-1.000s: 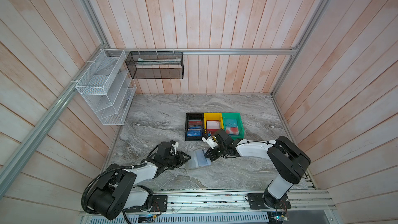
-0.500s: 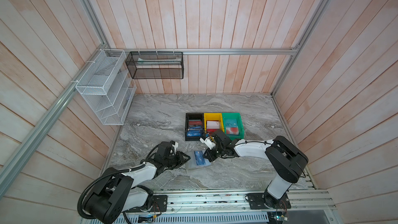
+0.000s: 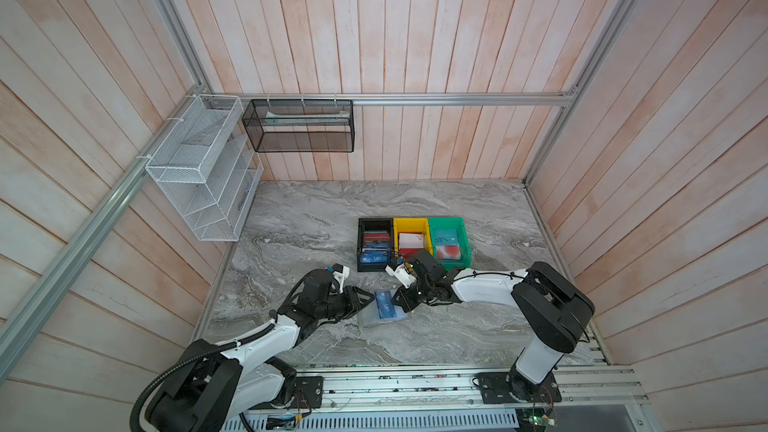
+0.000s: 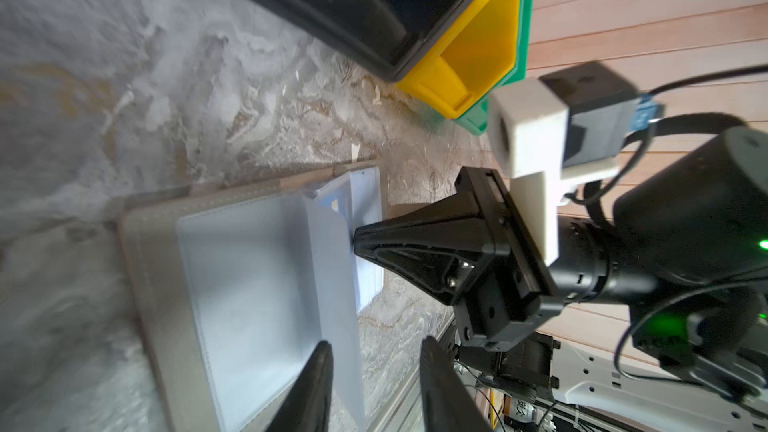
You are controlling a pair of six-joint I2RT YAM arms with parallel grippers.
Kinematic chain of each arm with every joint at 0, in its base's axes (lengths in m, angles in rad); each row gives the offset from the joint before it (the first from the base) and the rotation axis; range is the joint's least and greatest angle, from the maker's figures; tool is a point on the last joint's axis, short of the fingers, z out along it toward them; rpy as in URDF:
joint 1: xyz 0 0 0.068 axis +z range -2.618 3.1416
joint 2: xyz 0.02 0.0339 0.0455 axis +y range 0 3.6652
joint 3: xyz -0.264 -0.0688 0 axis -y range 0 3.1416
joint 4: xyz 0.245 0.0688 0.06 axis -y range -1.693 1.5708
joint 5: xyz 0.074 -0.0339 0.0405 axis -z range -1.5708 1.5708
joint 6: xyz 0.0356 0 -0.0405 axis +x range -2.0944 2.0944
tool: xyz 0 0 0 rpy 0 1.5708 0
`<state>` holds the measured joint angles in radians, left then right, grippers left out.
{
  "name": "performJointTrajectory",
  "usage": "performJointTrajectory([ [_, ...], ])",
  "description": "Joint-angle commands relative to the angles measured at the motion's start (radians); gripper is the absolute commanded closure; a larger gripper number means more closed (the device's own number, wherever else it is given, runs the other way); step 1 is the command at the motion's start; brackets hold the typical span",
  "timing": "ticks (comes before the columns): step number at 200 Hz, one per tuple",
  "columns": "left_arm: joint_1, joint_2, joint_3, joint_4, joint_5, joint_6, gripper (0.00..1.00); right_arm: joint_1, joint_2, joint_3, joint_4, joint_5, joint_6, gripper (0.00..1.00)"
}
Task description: Take the credit cards out of the card holder
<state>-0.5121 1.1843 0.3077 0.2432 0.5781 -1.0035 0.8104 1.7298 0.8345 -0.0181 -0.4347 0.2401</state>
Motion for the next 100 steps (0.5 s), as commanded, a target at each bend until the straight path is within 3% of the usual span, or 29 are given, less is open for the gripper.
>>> performJointTrajectory([
  [1,-0.015,0.023,0.026,0.08,0.009,-0.026,0.62,0.01,0.034,-0.003,-0.054,-0.004,0.0,1.0],
  [21,-0.016,0.009,0.053,0.03,0.001,-0.016,0.63,0.01,0.033,-0.006,-0.057,-0.003,0.001,1.0],
  [62,-0.015,-0.102,0.118,-0.24,-0.114,0.042,0.63,0.01,0.03,-0.017,-0.052,-0.005,0.0,1.0],
  [100,-0.017,-0.113,0.112,-0.171,-0.099,0.015,0.63,0.01,0.035,-0.022,-0.047,-0.01,0.004,1.0],
])
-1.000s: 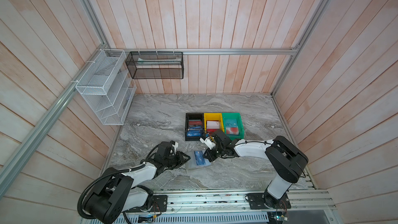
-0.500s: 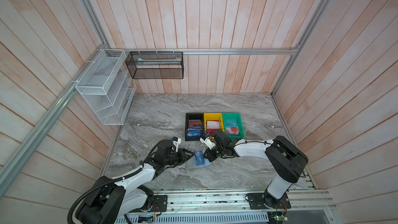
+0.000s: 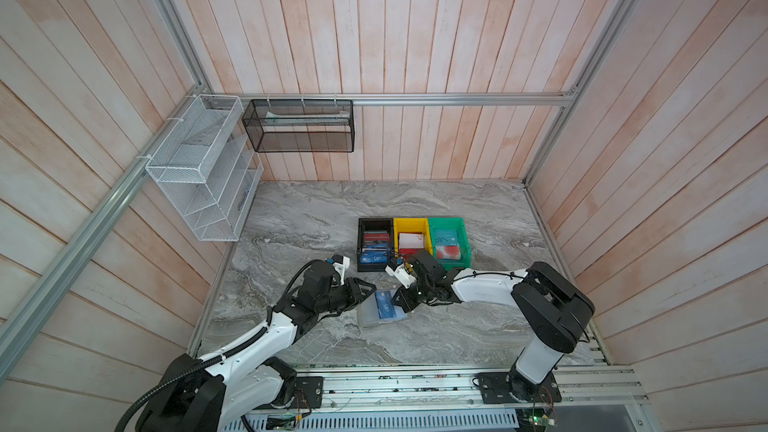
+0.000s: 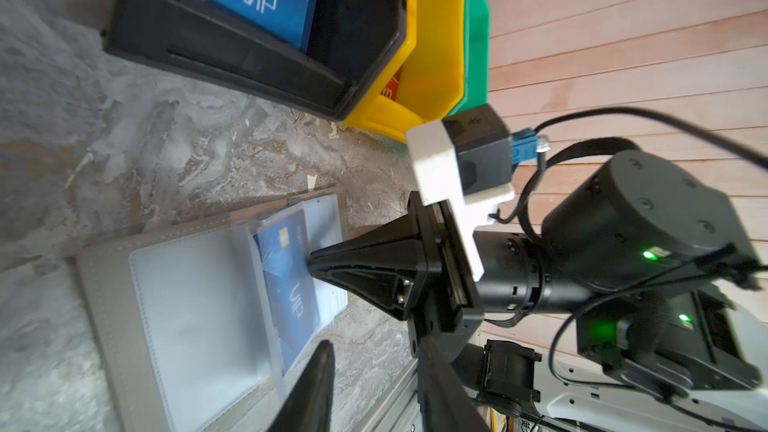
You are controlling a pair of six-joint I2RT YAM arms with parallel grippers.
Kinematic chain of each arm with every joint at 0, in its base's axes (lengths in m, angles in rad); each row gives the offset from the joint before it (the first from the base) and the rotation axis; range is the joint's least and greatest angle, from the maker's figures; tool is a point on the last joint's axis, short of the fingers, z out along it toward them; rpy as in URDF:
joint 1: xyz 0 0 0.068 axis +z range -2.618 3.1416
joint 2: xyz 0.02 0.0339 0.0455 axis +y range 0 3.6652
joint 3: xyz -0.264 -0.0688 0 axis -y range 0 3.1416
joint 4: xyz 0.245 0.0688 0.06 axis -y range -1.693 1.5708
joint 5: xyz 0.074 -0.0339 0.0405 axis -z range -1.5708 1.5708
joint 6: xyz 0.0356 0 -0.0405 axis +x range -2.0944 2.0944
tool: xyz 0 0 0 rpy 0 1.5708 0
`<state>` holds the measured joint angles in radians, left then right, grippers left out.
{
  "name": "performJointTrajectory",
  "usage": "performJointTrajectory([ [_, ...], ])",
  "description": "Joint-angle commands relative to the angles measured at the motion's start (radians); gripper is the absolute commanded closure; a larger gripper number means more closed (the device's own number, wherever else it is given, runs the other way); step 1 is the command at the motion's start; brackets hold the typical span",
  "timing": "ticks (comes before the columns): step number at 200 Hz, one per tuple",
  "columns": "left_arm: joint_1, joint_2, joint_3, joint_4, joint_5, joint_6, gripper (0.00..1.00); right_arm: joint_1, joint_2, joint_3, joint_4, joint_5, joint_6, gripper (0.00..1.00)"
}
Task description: Take the credit cards out of the card holder
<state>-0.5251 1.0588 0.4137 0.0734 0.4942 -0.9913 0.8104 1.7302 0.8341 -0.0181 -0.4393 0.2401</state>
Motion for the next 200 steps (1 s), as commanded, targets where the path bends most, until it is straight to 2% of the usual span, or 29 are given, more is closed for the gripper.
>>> performJointTrajectory([
  [1,-0.004,0.015,0.005,0.003,-0.014,0.001,0.63,0.009,0.034,-0.021,-0.047,-0.005,0.004,1.0],
  [52,-0.037,0.201,-0.007,0.21,0.041,-0.044,0.64,0.01,0.038,-0.025,-0.044,-0.011,0.011,1.0],
  [155,-0.041,0.285,-0.113,0.219,-0.005,-0.044,0.65,0.01,0.029,-0.024,-0.064,-0.003,0.007,1.0],
  [200,-0.041,0.401,-0.101,0.337,0.033,-0.058,0.66,0.01,0.033,-0.014,-0.076,-0.001,0.001,1.0],
])
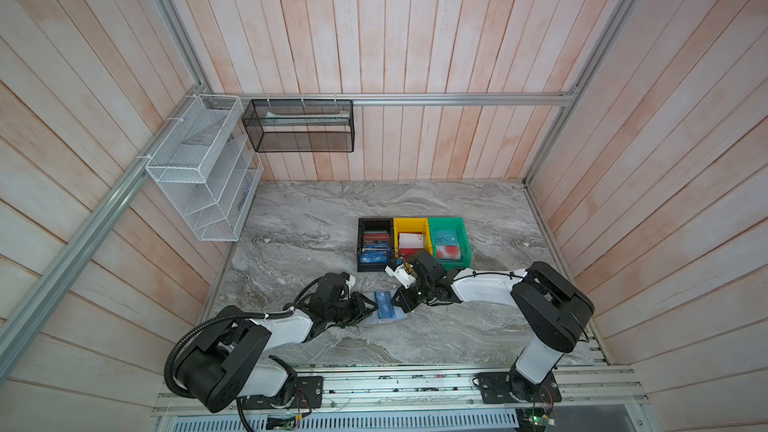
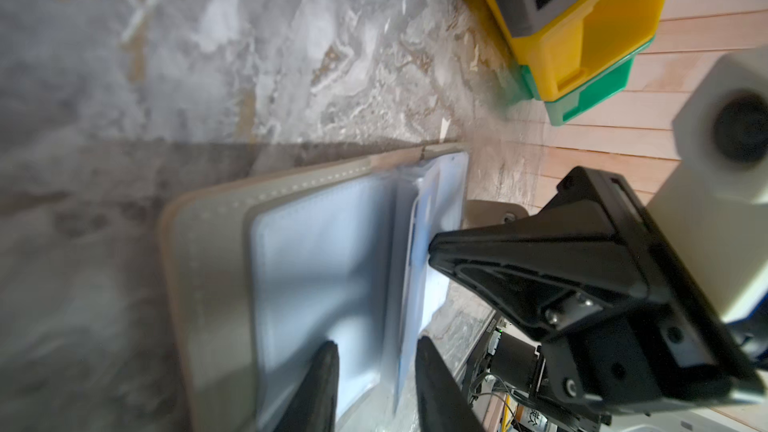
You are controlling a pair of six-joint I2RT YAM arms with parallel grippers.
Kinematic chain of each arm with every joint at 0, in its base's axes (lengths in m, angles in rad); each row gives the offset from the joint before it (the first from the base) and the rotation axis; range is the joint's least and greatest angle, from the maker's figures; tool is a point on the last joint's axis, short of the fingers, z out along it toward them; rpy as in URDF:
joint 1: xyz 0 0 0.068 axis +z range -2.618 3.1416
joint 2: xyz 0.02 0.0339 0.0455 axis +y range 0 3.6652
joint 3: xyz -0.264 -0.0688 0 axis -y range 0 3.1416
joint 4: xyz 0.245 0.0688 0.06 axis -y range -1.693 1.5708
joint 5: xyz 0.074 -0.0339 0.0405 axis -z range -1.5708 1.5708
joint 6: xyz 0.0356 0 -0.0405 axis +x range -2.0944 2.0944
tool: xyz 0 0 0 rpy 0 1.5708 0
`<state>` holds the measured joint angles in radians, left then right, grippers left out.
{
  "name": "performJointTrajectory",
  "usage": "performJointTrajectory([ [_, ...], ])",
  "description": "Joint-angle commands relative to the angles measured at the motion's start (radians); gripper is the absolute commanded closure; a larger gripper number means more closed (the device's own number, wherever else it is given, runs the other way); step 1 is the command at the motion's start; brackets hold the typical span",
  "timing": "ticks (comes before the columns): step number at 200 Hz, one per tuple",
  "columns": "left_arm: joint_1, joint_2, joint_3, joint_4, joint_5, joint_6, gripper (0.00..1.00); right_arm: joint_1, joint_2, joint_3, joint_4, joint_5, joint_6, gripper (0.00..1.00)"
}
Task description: Take the credit cards out of the card holder
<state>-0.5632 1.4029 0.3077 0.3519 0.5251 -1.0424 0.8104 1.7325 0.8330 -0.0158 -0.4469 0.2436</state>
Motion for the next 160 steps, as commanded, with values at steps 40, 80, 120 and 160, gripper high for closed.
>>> performJointTrajectory([
  [40,-0.003,0.071,0.006,0.068,0.013,-0.003,0.7,0.01,0.022,-0.018,-0.079,0.009,0.001,1.0],
  [80,-0.001,0.014,-0.024,0.045,-0.01,-0.001,0.71,0.01,0.027,-0.014,-0.094,0.005,-0.003,1.0],
  [120,0.003,-0.019,-0.049,0.034,-0.031,-0.004,0.71,0.01,0.032,-0.008,-0.103,0.009,-0.004,1.0],
  [160,0.006,0.017,-0.038,0.065,-0.02,-0.005,0.73,0.009,0.032,-0.006,-0.104,0.009,-0.003,1.0],
])
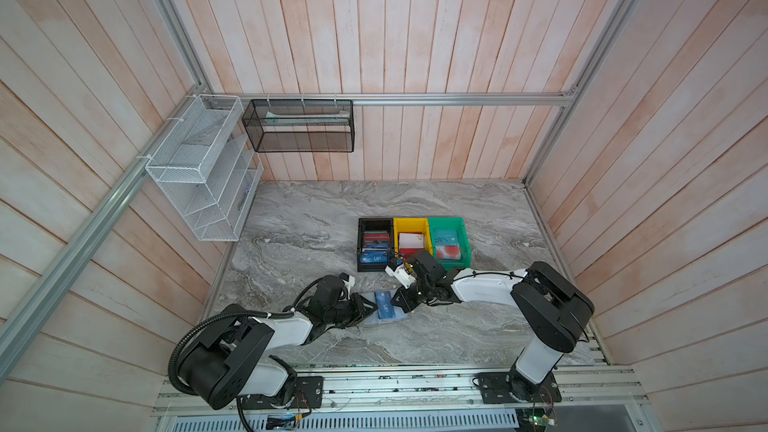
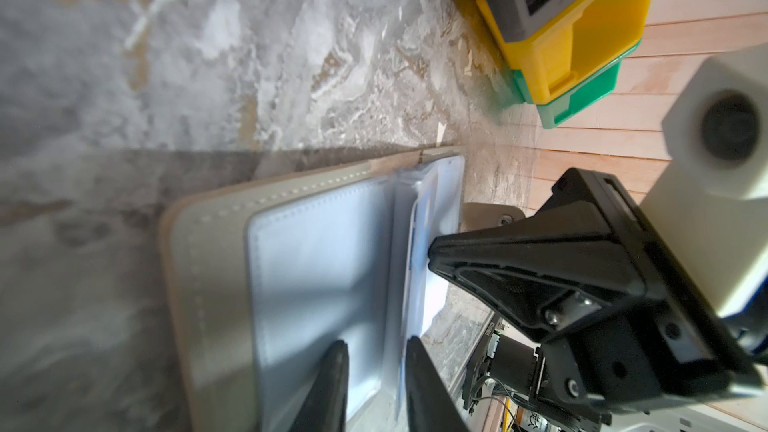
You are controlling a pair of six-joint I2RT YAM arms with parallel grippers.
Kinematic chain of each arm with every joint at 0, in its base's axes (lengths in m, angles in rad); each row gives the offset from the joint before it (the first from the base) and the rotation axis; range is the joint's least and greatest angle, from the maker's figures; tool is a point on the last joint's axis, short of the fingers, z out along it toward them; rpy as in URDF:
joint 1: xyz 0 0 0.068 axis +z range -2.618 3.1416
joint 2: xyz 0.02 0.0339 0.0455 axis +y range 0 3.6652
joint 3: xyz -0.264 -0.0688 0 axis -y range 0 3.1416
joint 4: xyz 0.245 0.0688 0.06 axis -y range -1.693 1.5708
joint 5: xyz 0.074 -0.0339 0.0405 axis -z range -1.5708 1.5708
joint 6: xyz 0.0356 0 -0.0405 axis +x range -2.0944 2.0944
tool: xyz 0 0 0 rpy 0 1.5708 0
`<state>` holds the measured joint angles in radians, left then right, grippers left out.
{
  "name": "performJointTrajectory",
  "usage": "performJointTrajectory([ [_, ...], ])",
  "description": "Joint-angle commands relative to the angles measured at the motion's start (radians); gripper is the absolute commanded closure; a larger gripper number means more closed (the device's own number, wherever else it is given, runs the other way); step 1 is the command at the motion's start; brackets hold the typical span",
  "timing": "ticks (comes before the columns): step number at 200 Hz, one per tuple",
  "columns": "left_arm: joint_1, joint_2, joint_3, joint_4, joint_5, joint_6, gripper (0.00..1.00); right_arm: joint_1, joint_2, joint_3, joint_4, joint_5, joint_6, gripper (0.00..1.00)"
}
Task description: Take the credit cards out of the card holder
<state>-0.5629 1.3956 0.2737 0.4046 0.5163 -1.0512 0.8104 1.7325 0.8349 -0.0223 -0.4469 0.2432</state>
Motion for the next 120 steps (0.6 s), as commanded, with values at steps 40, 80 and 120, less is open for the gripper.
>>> performJointTrajectory([
  [40,0.003,0.083,0.013,0.087,0.011,-0.016,0.76,0.009,0.035,-0.008,-0.101,0.007,-0.005,1.0],
  [80,0.001,0.069,0.015,0.082,0.011,-0.017,0.81,0.01,0.037,-0.004,-0.107,0.005,-0.007,1.0],
  [120,0.002,0.025,-0.004,0.041,-0.01,-0.013,0.82,0.01,0.039,-0.002,-0.113,0.003,-0.01,1.0],
])
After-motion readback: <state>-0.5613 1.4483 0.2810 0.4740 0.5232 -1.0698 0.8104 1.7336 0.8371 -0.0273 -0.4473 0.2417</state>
